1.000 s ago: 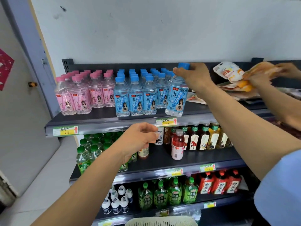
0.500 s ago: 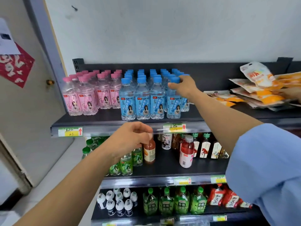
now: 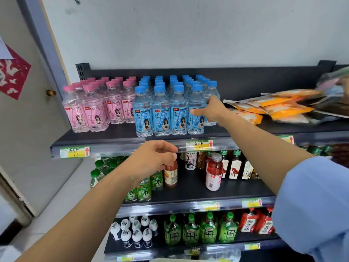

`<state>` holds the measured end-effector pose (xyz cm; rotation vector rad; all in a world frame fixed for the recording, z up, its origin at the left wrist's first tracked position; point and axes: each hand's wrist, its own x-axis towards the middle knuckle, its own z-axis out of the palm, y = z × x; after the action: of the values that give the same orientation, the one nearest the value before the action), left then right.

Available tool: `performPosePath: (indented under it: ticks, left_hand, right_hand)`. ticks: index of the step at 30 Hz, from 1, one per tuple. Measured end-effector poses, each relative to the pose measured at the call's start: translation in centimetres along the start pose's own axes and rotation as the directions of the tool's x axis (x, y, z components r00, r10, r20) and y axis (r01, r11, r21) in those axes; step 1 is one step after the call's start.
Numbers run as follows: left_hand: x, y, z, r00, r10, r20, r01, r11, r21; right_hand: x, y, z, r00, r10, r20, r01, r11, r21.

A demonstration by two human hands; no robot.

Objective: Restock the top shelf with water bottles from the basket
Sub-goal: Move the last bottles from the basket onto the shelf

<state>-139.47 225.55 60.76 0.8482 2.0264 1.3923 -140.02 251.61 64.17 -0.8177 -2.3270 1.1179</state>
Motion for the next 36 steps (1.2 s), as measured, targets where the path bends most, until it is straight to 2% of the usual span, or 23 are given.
performPosePath:
  ticks: [7,11,14,17,19,23,26,30,36]
  left_hand:
    - [-0.8,-0.6,0.0,1.0,-0.012,0.018,0.013,1.0,-0.018]
    - [-1.3,-0.7,-0.4,1.0,-0.015,0.005,0.015,1.0,0.002]
    - [-1.7,-0.5,-0.1,1.0,-0.012,0.003,0.012,1.0,0.008]
    - [-2.2,-0.2,0.6,1.0,-0.012,0.002,0.012,1.0,0.018]
    - [-2.5,-0.1,1.4,1.0,-0.01,0.002,0.01,1.0,0.028]
    - [-3.2,-0.3,3.4,1.0,-0.019,0.024,0.018,1.0,0.012]
    - [-4.1,-0.7,5.1,0.998,-0.012,0.067,0.011,1.0,0.004]
    - [-6.4,-1.2,6.5,0.991,0.017,0.135,-0.02,0.999,0.028]
    - [-12.2,-4.6,6.1,0.974,0.06,0.217,-0.081,0.993,0.09]
  right_hand:
    - [0.5,0.9,2.3,0.994,0.039,-0.105,-0.04,0.999,-0.01]
    - [0.5,1.1,2.4,0.994,0.039,-0.102,-0.037,0.999,0.023]
    - [-0.5,0.9,2.7,0.984,0.037,-0.173,-0.046,0.998,-0.05]
    - [-2.8,0.5,2.5,0.954,-0.076,-0.29,0.021,0.982,-0.188]
    - [-4.8,0.2,2.0,0.932,-0.167,-0.322,0.105,0.974,-0.2]
    - [-9.3,0.1,1.3,0.929,-0.293,-0.224,0.265,0.953,-0.147]
    - [-13.4,0.8,1.1,0.936,-0.319,-0.146,0.3,0.944,-0.136]
    - [-18.9,2.9,1.0,0.969,-0.248,-0.008,0.243,0.958,-0.151]
    - [-29.1,5.7,2.5,0.997,-0.074,0.016,0.076,0.984,-0.163]
